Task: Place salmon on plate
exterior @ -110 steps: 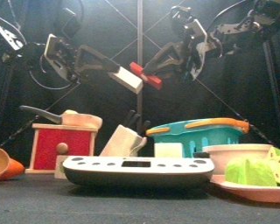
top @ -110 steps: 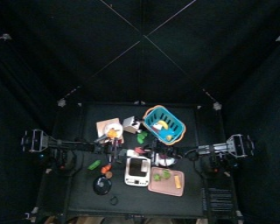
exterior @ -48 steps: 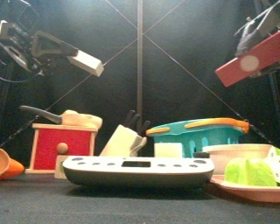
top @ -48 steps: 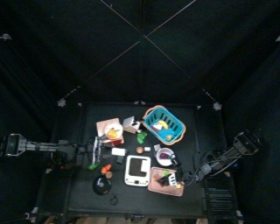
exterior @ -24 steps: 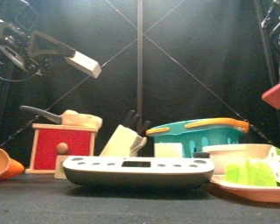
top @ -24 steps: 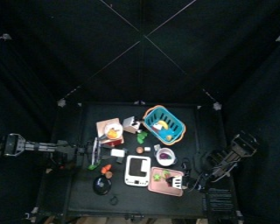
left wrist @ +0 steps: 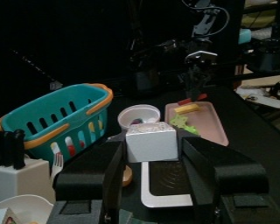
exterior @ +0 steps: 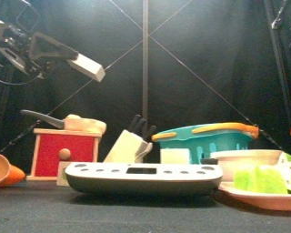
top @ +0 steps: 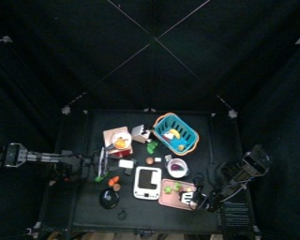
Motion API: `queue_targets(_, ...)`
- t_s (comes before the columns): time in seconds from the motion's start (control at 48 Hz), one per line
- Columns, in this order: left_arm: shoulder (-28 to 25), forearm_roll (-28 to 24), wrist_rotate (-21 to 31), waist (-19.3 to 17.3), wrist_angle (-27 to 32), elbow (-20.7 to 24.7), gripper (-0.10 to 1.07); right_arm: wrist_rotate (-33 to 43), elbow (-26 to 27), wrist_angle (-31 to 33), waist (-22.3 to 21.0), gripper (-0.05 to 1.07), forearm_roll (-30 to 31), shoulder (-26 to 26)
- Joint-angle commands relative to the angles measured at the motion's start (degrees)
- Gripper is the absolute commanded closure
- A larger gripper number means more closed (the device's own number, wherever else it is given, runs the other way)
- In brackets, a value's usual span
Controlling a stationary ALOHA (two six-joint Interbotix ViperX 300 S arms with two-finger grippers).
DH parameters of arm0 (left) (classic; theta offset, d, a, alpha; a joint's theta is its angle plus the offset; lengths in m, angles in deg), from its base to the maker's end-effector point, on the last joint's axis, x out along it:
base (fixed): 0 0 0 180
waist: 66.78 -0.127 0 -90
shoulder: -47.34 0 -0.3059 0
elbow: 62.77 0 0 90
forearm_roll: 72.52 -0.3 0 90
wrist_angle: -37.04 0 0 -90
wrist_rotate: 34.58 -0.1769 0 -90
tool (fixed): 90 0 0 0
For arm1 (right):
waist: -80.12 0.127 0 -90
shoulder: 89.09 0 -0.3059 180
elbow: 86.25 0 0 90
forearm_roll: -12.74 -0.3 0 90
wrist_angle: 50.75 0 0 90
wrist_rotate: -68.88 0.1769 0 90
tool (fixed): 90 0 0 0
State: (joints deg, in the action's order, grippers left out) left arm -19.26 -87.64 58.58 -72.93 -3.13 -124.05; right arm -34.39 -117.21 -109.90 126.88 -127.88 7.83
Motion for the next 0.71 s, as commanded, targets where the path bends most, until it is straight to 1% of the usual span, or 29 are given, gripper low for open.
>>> queue_targets(0.0,-0.1,0.1,0.0,0.1,-0.3,0.7,0.43,0.0,1.1,-0.3,0.3,0.50,-0.5,-0.5)
queue_targets(0.292,-0.1,0.1,0.0,0.2,-0.3,0.6,0.43,0.2,1.4,0.5,0.5,0.50,-1.8,2.6)
queue_targets(0.438,0.0,0.1,-0.1,0.1,-0.3,0.6,0.43,0.2,1.0,1.5,0.4,0.48,-2.8,3.1)
queue_targets(0.521,-0.1,0.1,0.0,0.1,-0.3,0.6,0.43,0.0,0.9,1.5,0.3,0.43,-2.6,3.6)
queue_targets(0.688,-0.1,0.1,0.0,0.2,-0.3,0.6,0.43,0.0,0.9,1.6,0.1,0.28,-2.6,4.5)
